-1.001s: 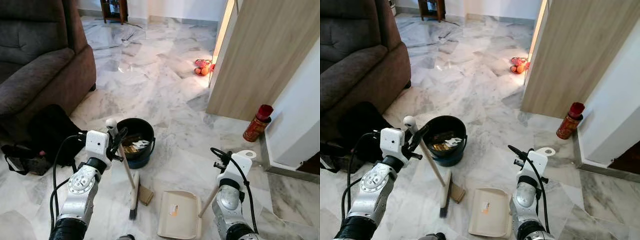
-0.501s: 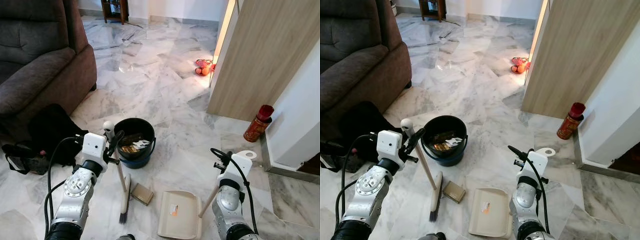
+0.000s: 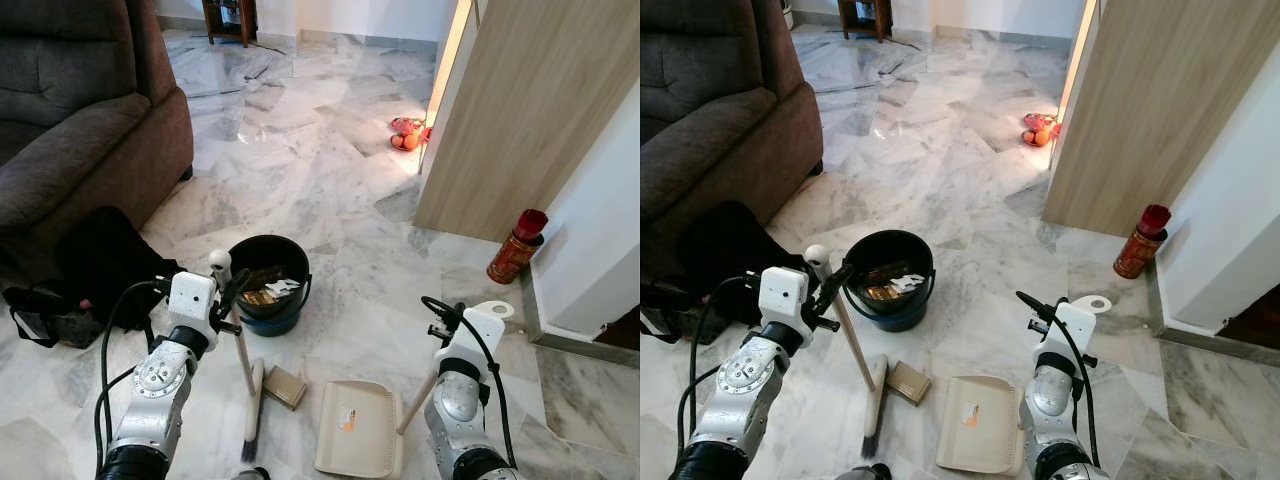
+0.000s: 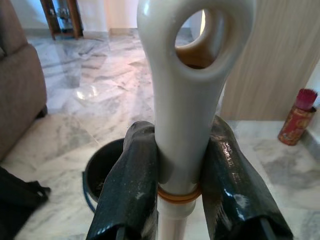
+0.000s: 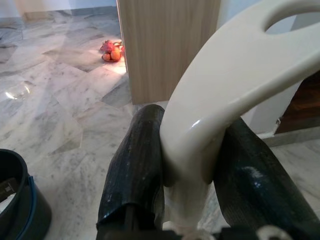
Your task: Sweep floor
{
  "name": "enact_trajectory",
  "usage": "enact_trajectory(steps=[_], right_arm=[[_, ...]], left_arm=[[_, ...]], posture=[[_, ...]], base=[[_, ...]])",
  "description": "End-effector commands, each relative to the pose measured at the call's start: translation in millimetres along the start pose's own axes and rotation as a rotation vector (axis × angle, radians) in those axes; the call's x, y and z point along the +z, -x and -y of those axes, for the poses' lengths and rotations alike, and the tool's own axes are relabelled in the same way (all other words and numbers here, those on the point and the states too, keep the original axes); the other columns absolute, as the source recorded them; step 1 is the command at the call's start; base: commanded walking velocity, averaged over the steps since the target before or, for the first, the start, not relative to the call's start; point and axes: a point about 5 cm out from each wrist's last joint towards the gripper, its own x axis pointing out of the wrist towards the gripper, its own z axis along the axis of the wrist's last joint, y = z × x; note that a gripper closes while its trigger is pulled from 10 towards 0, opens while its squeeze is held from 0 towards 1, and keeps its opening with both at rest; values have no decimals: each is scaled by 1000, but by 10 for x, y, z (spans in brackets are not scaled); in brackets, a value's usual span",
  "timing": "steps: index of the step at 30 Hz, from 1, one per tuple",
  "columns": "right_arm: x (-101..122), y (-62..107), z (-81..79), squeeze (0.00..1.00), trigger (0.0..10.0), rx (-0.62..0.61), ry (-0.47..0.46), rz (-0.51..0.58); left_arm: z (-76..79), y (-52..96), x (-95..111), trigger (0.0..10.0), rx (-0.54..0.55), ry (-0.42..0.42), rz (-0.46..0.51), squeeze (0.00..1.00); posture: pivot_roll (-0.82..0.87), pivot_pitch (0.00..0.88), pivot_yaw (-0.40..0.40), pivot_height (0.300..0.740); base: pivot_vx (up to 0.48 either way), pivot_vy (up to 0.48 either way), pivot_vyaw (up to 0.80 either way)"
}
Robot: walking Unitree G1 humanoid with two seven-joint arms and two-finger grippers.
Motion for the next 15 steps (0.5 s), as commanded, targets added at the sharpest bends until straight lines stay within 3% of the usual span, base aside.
enact_trajectory(steps=[1,11,12,15], right_arm=[[-15,-5,41,0,10000,-6,15,-6],[-16,-4,30,0,10000,0,19,-8],[-17,-4,24,0,10000,2,19,-10],[-17,-6,22,0,10000,4,20,-12]], left_arm=[[-17,-50,51,10000,0,67,20,0],[-34,-72,83,10000,-2,181,39,0],[-40,-93,107,10000,-1,270,49,0],[-64,-112,146,10000,9,369,71,0]], posture=[[150,108,-25,740],[154,108,-28,740],[154,107,-28,740],[155,107,-29,740]], base=[[0,0,0],[0,0,0],[0,0,0],[0,0,0]])
